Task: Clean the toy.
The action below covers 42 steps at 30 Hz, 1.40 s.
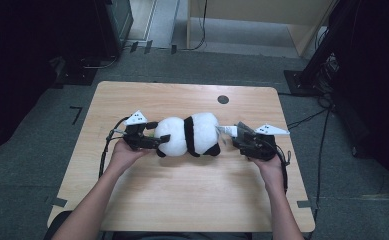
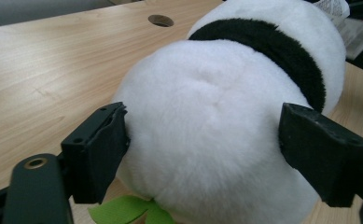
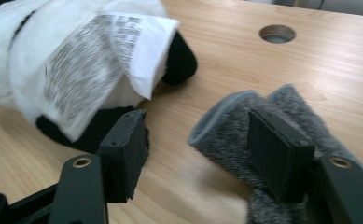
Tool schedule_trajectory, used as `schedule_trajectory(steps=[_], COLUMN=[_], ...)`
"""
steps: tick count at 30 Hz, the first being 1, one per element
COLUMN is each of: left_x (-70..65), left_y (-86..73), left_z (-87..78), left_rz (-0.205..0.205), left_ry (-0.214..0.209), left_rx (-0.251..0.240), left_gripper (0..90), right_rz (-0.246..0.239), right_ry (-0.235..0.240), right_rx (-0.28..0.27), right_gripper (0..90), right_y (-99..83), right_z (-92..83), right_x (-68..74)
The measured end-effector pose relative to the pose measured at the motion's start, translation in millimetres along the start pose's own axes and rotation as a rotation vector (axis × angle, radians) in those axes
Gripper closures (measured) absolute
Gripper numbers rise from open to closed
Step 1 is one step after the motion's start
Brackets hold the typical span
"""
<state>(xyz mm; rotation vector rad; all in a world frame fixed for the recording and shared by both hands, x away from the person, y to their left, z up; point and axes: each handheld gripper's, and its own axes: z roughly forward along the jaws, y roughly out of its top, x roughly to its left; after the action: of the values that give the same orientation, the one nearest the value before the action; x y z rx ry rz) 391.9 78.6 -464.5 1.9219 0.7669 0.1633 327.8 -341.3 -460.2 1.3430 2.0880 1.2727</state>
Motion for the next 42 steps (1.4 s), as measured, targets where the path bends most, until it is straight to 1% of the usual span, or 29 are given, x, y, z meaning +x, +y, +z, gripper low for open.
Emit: schedule_trajectory(steps=[2, 4, 6, 7, 8, 10, 12, 14, 17, 18, 19, 21, 22, 23, 24, 25, 27, 29, 30, 31, 32, 33, 34, 36, 37, 38, 39, 41, 42], left_x=[1.8, 3.0, 3.3, 4.2, 4.8, 6.1, 7.3, 8.1, 10.0, 10.1, 9.9, 8.5, 8.0, 7.6, 7.7, 8.0, 8.2, 7.7, 7.3, 7.1, 6.8, 6.3, 5.0, 2.9, 2.6, 2.6, 2.5, 1.3, -0.2], left_y=[-1.1, -2.4, -3.7, -4.3, -4.6, -5.0, -5.5, -5.9, -7.8, -8.1, -8.0, -7.5, -7.4, -7.5, -7.6, -7.8, -8.2, -8.5, -8.7, -8.8, -9.0, -9.3, -9.3, -9.0, -9.2, -9.2, -9.0, -7.9, -7.0], left_z=[1.6, 3.6, 6.9, 7.9, 8.3, 8.6, 9.0, 9.3, 10.0, 10.0, 9.8, 9.1, 8.9, 8.9, 8.8, 8.8, 8.8, 8.6, 8.5, 8.3, 7.9, 6.3, 5.5, 5.1, 5.2, 5.3, 5.2, 4.8, 4.2], left_rz=[-0.01, -0.015, -0.015, -0.015, -0.02, -0.038, -0.055, -0.065, -0.08, -0.093, -0.097, -0.082, -0.071, -0.066, -0.066, -0.067, -0.069, -0.065, -0.062, -0.058, -0.057, -0.055, -0.044, -0.026, -0.025, -0.028, -0.032, -0.042, -0.039], left_ry=[-0.001, 0.008, 0.032, 0.031, 0.028, 0.016, 0.009, 0.001, -0.017, -0.02, -0.024, -0.021, -0.018, -0.016, -0.017, -0.018, -0.019, -0.016, -0.014, -0.014, -0.02, -0.03, -0.023, -0.013, -0.012, -0.011, -0.008, 0.01, 0.019], left_rx=[0.0, -0.001, 0.001, 0.001, -0.001, 0.007, 0.01, 0.009, 0.009, 0.011, 0.012, 0.012, 0.009, 0.007, 0.007, 0.008, 0.008, 0.004, 0.001, 0.0, -0.005, -0.014, -0.017, -0.017, -0.017, -0.017, -0.015, -0.009, -0.007], left_gripper=[13.7, 10.8, 1.5, 0.0, 0.0, 0.0, 0.0, 0.0, 0.0, 0.0, 0.3, 2.2, 2.2, 2.2, 2.2, 2.2, 2.2, 2.2, 2.2, 2.3, 2.9, 7.6, 10.7, 11.9, 11.9, 11.9, 11.9, 11.9, 12.5], right_rz=[0.01, 0.016, 0.01, 0.001, 0.004, 0.02, 0.022, 0.031, 0.036, 0.028, 0.019, 0.023, 0.037, 0.061, 0.064, 0.062, 0.034, -0.003, -0.011, -0.018, -0.013, -0.004, 0.002, 0.046, 0.069, 0.078, 0.066, 0.0, -0.026], right_ry=[-0.01, -0.02, -0.033, -0.051, -0.06, -0.063, -0.073, -0.068, -0.053, -0.038, -0.039, -0.057, -0.059, -0.039, -0.041, -0.051, -0.076, -0.105, -0.115, -0.115, -0.11, -0.115, -0.12, -0.116, -0.11, -0.105, -0.106, -0.121, -0.133], right_rx=[-0.001, -0.002, 0.02, 0.032, 0.039, 0.04, 0.035, 0.036, 0.069, 0.084, 0.097, 0.118, 0.128, 0.147, 0.159, 0.173, 0.177, 0.179, 0.175, 0.172, 0.161, 0.151, 0.143, 0.122, 0.111, 0.106, 0.106, 0.107, 0.112], right_gripper=[37.0, 32.0, 27.3, 25.5, 23.0, 22.1, 20.4, 19.6, 18.8, 18.3, 18.3, 16.5, 17.7, 21.0, 21.8, 25.5, 31.3, 39.3, 42.8, 43.4, 44.8, 48.1, 50.8, 53.5, 54.6, 54.6, 54.8, 56.6, 57.6], right_y=[0.9, 0.9, -0.3, -1.8, -3.1, -4.4, -5.1, -6.4, -11.1, -13.0, -15.0, -17.8, -18.6, -19.3, -20.7, -22.4, -25.3, -26.5, -27.3, -29.3, -30.8, -31.9, -32.6, -34.1, -34.9, -35.7, -36.3, -37.9, -37.9], right_z=[-0.7, -0.2, 2.3, 3.4, 4.3, 4.7, 5.2, 7.1, 13.8, 16.5, 19.3, 25.2, 27.7, 29.8, 32.6, 35.3, 37.9, 37.6, 37.3, 36.9, 36.9, 36.3, 35.6, 34.5, 33.9, 33.3, 33.2, 33.6, 34.1], right_x=[-6.1, -11.4, -16.2, -18.3, -20.7, -26.0, -30.9, -36.8, -46.3, -48.8, -50.7, -54.4, -56.2, -57.9, -59.2, -59.8, -58.6, -57.0, -56.8, -57.8, -58.8, -59.6, -60.4, -64.0, -65.4, -66.6, -66.0, -63.6, -61.9])
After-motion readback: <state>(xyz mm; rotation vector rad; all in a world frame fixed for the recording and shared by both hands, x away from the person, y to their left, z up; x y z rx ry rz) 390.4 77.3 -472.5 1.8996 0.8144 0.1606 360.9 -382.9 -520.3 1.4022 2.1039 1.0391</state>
